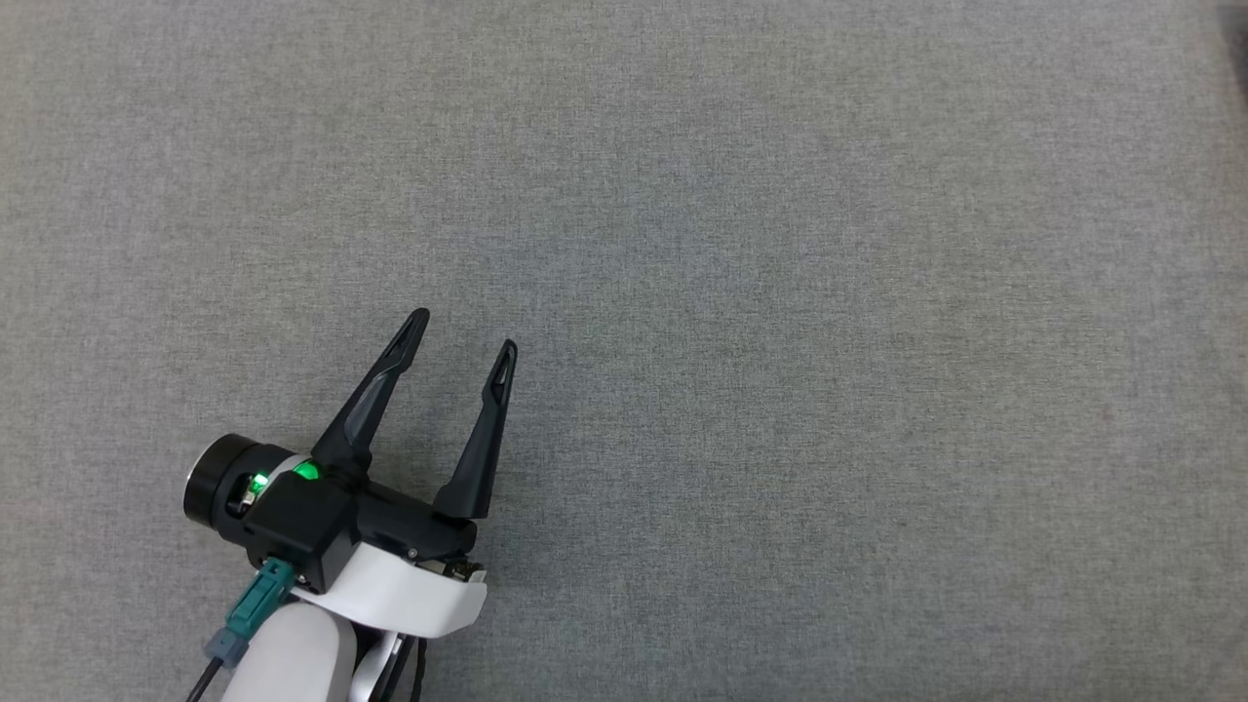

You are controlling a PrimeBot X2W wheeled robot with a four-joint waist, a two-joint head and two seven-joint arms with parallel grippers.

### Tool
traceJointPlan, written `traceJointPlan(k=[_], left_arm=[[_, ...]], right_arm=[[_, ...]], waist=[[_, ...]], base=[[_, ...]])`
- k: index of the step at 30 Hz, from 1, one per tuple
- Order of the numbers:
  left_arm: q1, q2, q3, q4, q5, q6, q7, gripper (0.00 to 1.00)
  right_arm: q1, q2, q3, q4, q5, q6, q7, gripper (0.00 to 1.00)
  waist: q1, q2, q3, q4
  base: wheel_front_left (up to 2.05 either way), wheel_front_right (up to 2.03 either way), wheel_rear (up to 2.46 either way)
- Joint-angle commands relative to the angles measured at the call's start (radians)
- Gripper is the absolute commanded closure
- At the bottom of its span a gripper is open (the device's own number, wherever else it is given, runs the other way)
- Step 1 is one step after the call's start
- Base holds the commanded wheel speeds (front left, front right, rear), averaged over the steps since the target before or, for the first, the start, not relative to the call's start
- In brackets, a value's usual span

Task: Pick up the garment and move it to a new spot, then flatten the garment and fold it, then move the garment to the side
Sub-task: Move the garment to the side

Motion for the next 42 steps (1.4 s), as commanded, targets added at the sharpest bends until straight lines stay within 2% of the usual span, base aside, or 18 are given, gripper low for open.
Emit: traceJointPlan(k=[1, 5, 6, 8, 12, 14, 18, 20, 23, 25, 28, 31, 37, 42], left_arm=[[-0.023, 0.006, -0.002, -0.002, -0.008, 0.000, -0.004, 0.00], [-0.022, 0.009, -0.004, -0.002, -0.008, 0.000, -0.004, 0.00], [-0.021, 0.010, -0.002, 0.000, -0.007, 0.000, -0.004, 0.00], [-0.019, 0.010, 0.002, 0.001, -0.006, 0.000, -0.004, 0.00], [-0.003, -0.001, 0.021, 0.008, -0.002, 0.000, -0.004, 0.00], [0.006, -0.014, 0.040, 0.010, -0.003, 0.000, -0.004, 0.00], [0.040, -0.033, 0.103, 0.045, -0.001, 0.012, -0.004, 0.00], [0.049, -0.044, 0.145, 0.071, -0.013, 0.028, -0.004, 0.00], [0.078, -0.054, 0.200, 0.095, -0.037, 0.043, -0.003, 0.00], [0.095, -0.058, 0.226, 0.090, -0.039, 0.045, -0.003, 0.00], [0.140, -0.061, 0.256, 0.069, -0.036, 0.049, -0.002, 0.00], [0.198, -0.062, 0.264, 0.035, -0.050, 0.034, -0.002, 0.00], [0.310, -0.062, 0.241, 0.025, -0.031, 0.019, -0.002, 0.00], [0.362, -0.062, 0.226, 0.068, -0.015, 0.033, -0.002, 0.00]], right_arm=[[0.019, 0.007, -0.043, -0.016, -0.056, -0.001, -0.014, 0.00], [0.045, 0.018, -0.086, -0.075, -0.208, -0.001, -0.059, 0.00], [0.050, 0.029, -0.091, -0.123, -0.294, -0.001, -0.102, 0.00], [0.053, 0.053, -0.097, -0.143, -0.323, -0.001, -0.126, 0.00], [0.091, 0.185, -0.115, -0.205, -0.368, -0.001, -0.261, 0.00], [0.125, 0.252, -0.090, -0.228, -0.384, -0.001, -0.375, 0.00], [0.209, 0.412, -0.079, -0.193, -0.413, -0.001, -0.589, 0.00], [0.257, 0.489, -0.073, -0.150, -0.434, -0.001, -0.658, 0.00], [0.325, 0.593, -0.083, -0.103, -0.439, -0.001, -0.687, 0.00], [0.387, 0.657, -0.069, -0.159, -0.415, -0.001, -0.689, 0.00], [0.519, 0.712, -0.044, -0.229, -0.385, -0.001, -0.689, 0.00], [0.624, 0.770, -0.045, -0.286, -0.354, -0.001, -0.689, 0.00], [0.761, 0.826, -0.033, -0.297, -0.301, -0.001, -0.689, 0.00], [0.829, 0.844, -0.030, -0.301, -0.291, -0.001, -0.689, 0.00]], waist=[[0.0000, 0.0000, 0.002, 0.003], [0.0000, 0.0000, 0.002, 0.006], [0.0000, 0.0000, -0.002, 0.005], [0.0000, 0.0000, -0.007, 0.004], [0.0000, 0.0000, -0.039, -0.002], [0.0000, 0.0000, -0.066, -0.003], [0.0000, 0.0000, -0.134, -0.007], [0.0000, 0.0000, -0.178, -0.003], [0.0000, 0.0000, -0.249, 0.004], [0.0000, 0.0000, -0.294, 0.011], [0.0000, 0.0000, -0.363, 0.012], [0.0000, 0.0000, -0.428, 0.004], [0.0000, 0.0000, -0.505, -0.013], [0.0000, 0.0000, -0.545, -0.015]], base=[[0.00, 0.00, 0.00], [0.00, 0.00, 0.00], [0.00, 0.00, 0.00], [0.00, 0.00, 0.00], [0.00, 0.00, 0.00], [0.00, 0.00, 0.00], [0.00, 0.00, 0.00], [0.00, 0.00, 0.00], [0.00, 0.00, 0.00], [0.00, 0.00, 0.00], [0.00, 0.00, 0.00], [0.00, 0.00, 0.00], [0.00, 0.00, 0.00], [0.00, 0.00, 0.00]])
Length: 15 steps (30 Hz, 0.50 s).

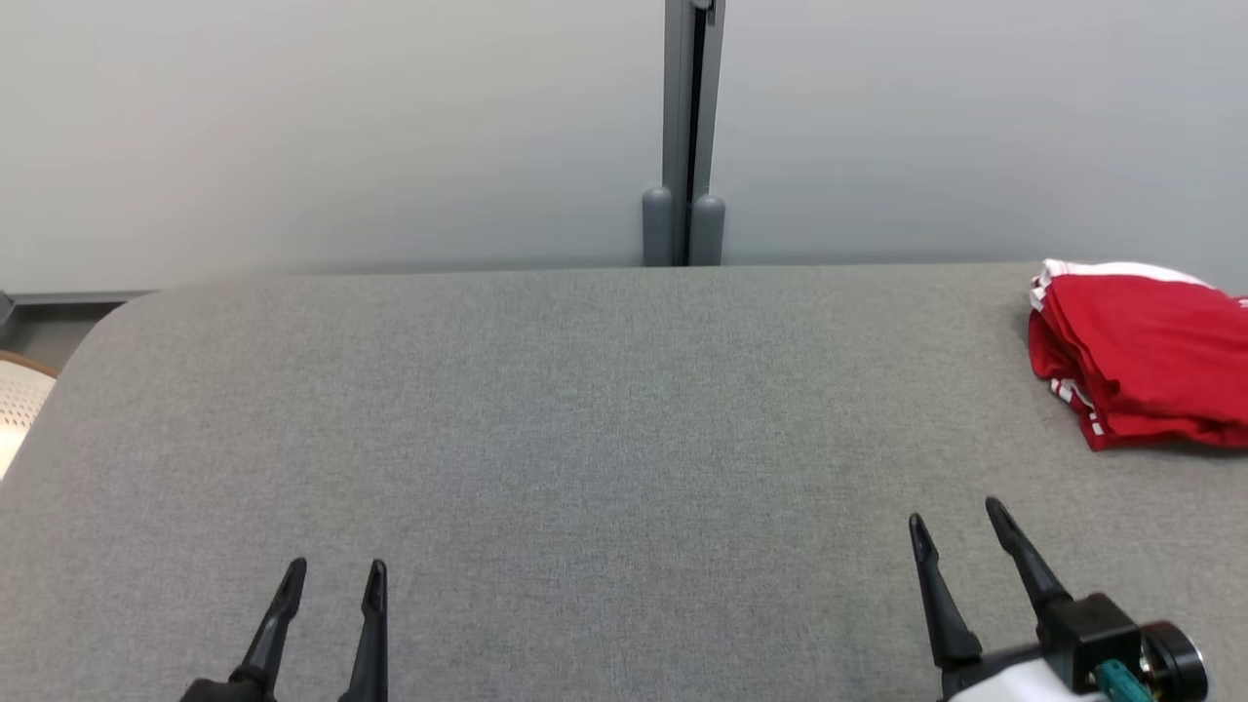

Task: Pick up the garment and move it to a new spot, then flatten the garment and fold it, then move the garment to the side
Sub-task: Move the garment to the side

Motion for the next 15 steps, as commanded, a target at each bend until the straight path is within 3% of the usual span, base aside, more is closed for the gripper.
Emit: traceJointPlan(k=[1, 15], left_arm=[[0.014, 0.003, -0.005, 0.013, 0.008, 0.008, 0.001, 0.00], [0.035, 0.004, -0.028, 0.060, 0.012, 0.051, 0.001, 0.00]], right_arm=[[0.032, 0.001, -0.008, -0.002, 0.006, -0.001, -0.005, 0.00], [0.093, 0.010, 0.009, -0.018, 0.058, -0.001, -0.005, 0.00]], waist=[[0.0000, 0.0000, -0.025, -0.001], [0.0000, 0.0000, -0.068, 0.004]], base=[[0.00, 0.00, 0.00], [0.00, 0.00, 0.00]])
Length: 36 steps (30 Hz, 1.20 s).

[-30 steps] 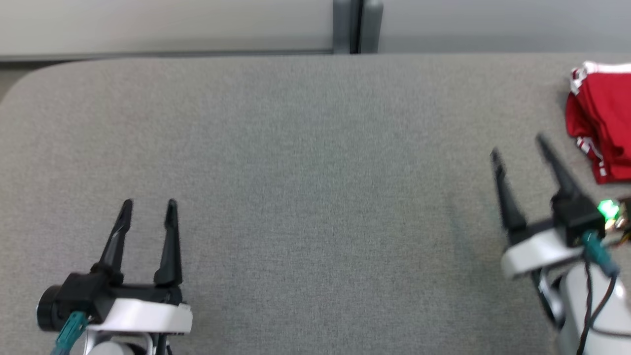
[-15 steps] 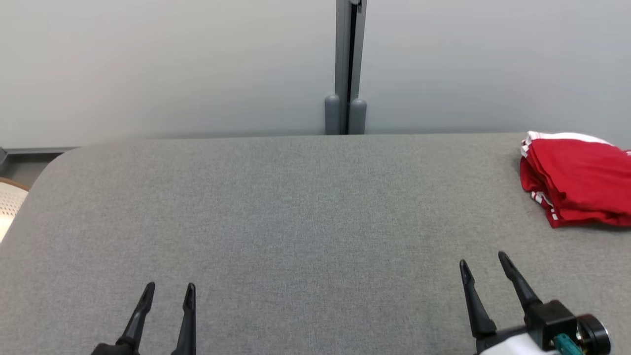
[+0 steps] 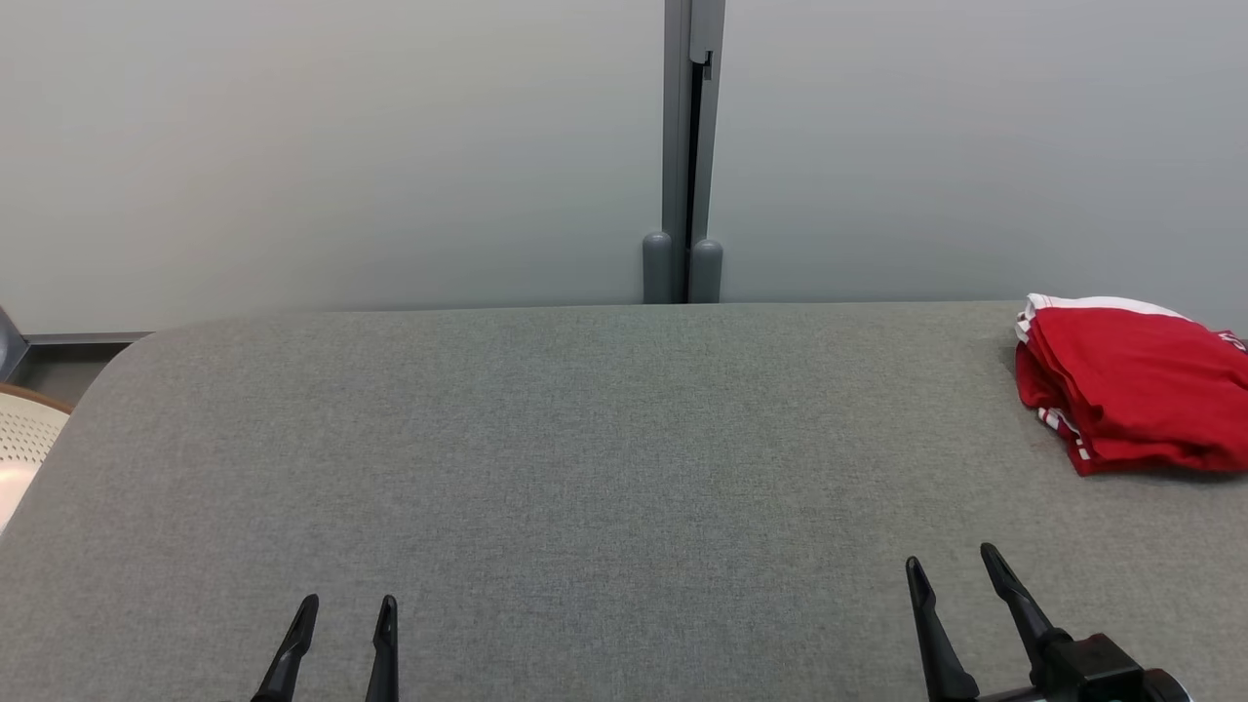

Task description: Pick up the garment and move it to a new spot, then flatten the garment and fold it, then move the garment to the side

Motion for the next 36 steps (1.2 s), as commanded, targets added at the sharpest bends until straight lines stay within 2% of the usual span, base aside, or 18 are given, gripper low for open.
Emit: traceJointPlan(k=[1, 6, 7, 11, 36], left_arm=[[0.002, 0.003, 0.001, 0.002, 0.000, 0.004, 0.001, 0.00], [0.001, 0.003, -0.001, 0.005, -0.006, 0.007, 0.001, 0.00], [0.000, 0.000, -0.002, 0.003, -0.005, 0.005, 0.000, 1.00], [0.006, -0.004, -0.002, 0.037, -0.021, 0.004, 0.005, 1.00], [-0.101, -0.002, 0.046, 0.066, -0.475, -0.021, 0.122, 1.00]], right_arm=[[0.008, -0.001, 0.004, -0.004, 0.005, -0.001, -0.005, 0.00], [0.006, -0.001, 0.006, -0.006, 0.007, -0.001, -0.005, 0.00], [0.000, 0.000, 0.006, -0.001, 0.005, 0.000, 0.000, 1.00], [0.012, 0.001, 0.008, 0.022, 0.022, 0.000, 0.004, 1.00], [-0.055, -0.020, -0.041, 0.012, 0.528, 0.000, 0.100, 1.00]], waist=[[0.0000, -0.0001, -0.001, 0.001], [0.0000, -0.0001, -0.002, 0.005], [0.0000, -0.0001, -0.002, 0.005], [0.0000, -0.0001, -0.001, 0.005], [0.0000, -0.0001, 0.019, -0.009]], base=[[0.00, 0.00, 0.00], [0.00, 0.00, 0.00], [0.00, 0.00, 0.00], [0.00, 0.00, 0.00], [0.00, 0.00, 0.00]])
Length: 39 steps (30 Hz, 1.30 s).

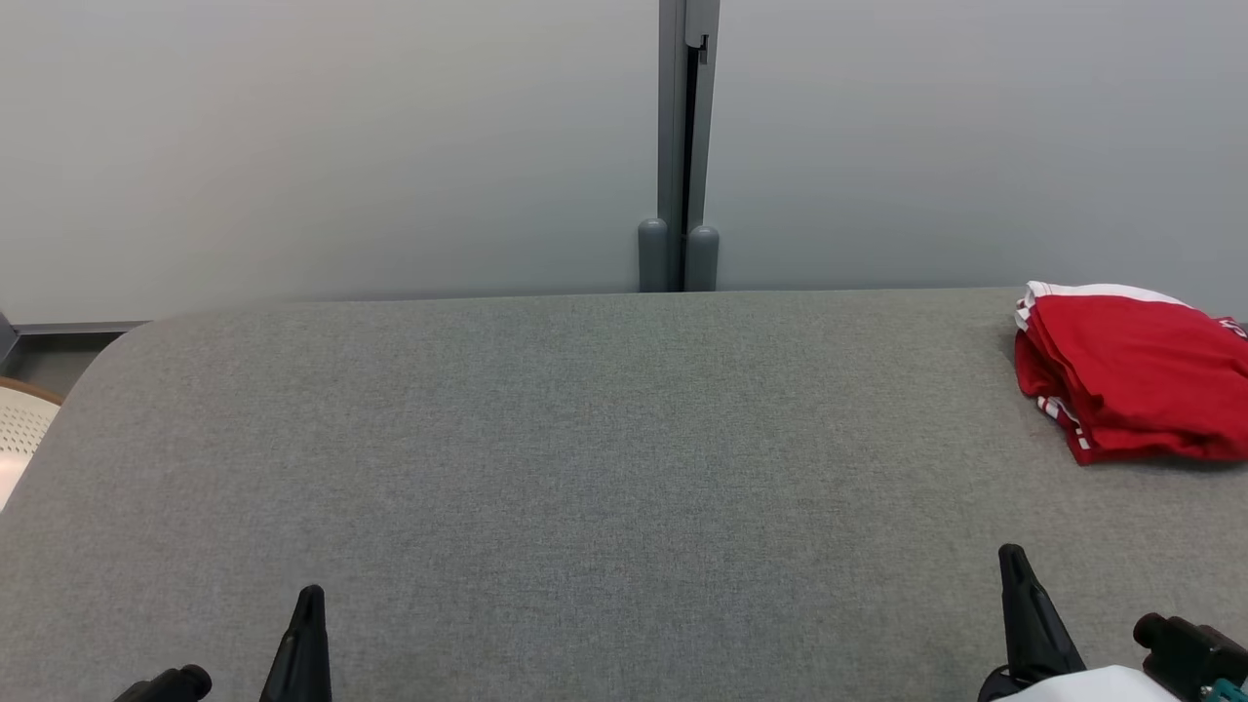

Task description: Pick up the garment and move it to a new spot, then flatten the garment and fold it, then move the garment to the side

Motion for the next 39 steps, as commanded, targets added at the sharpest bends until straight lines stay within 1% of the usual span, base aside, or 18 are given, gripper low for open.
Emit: traceJointPlan(k=[1, 3, 5, 19, 39], left_arm=[[-0.040, 0.005, 0.011, -0.008, -0.053, -0.009, 0.010, 1.00], [-0.044, 0.005, 0.012, -0.008, -0.068, -0.009, 0.014, 1.00], [-0.055, 0.005, 0.017, -0.004, -0.113, -0.011, 0.025, 1.00], [-0.100, 0.006, 0.037, 0.008, -0.305, -0.022, 0.076, 1.00], [-0.156, 0.007, 0.062, 0.024, -0.537, -0.035, 0.136, 1.00]], right_arm=[[-0.032, -0.010, -0.007, -0.018, 0.058, 0.000, 0.011, 1.00], [-0.035, -0.011, -0.009, -0.019, 0.075, 0.000, 0.014, 1.00], [-0.041, -0.012, -0.015, -0.020, 0.124, 0.000, 0.024, 1.00], [-0.069, -0.016, -0.042, -0.024, 0.332, 0.000, 0.070, 1.00], [-0.101, -0.018, -0.079, -0.027, 0.580, 0.000, 0.128, 1.00]], waist=[[0.0000, 0.0000, 0.002, -0.001], [0.0000, 0.0000, 0.003, -0.002], [0.0000, 0.0000, 0.005, -0.003], [0.0000, 0.0000, 0.017, -0.011], [0.0000, 0.0000, 0.033, -0.022]], base=[[0.00, 0.00, 0.00], [0.00, 0.00, 0.00], [0.00, 0.00, 0.00], [0.00, 0.00, 0.00], [0.00, 0.00, 0.00]])
